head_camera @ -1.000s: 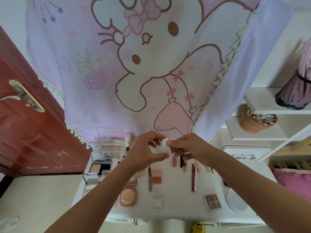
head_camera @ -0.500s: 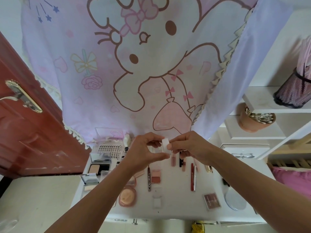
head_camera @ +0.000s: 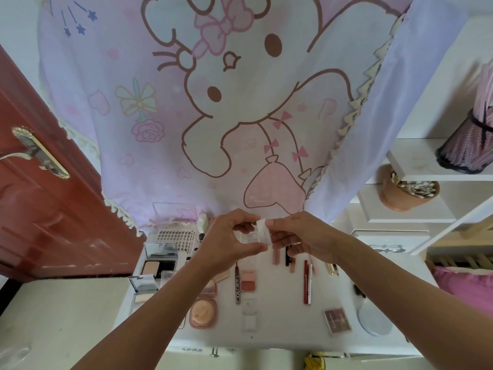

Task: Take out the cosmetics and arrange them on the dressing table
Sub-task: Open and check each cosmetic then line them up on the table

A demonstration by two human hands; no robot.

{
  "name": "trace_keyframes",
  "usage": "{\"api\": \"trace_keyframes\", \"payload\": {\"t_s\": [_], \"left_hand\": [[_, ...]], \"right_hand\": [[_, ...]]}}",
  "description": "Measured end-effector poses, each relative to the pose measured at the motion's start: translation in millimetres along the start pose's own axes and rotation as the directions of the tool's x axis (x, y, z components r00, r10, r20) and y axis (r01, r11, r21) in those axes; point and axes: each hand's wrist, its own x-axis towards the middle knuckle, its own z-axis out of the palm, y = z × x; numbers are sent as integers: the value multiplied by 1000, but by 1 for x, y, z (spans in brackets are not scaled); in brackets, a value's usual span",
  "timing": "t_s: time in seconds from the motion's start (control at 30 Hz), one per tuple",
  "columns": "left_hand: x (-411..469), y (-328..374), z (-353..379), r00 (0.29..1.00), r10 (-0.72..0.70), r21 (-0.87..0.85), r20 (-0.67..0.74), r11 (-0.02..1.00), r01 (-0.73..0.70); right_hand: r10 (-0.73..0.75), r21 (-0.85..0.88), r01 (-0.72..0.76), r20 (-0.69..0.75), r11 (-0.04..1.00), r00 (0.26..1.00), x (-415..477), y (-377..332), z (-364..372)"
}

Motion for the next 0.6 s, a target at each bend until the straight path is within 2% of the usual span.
{"api": "trace_keyframes", "payload": {"t_s": [0.6], "left_hand": [[-5,0,3,1000,-20,-18,14,1000,20]], "right_hand": [[-10,-3,10,0,1000,1000,-4,0,2]]}}
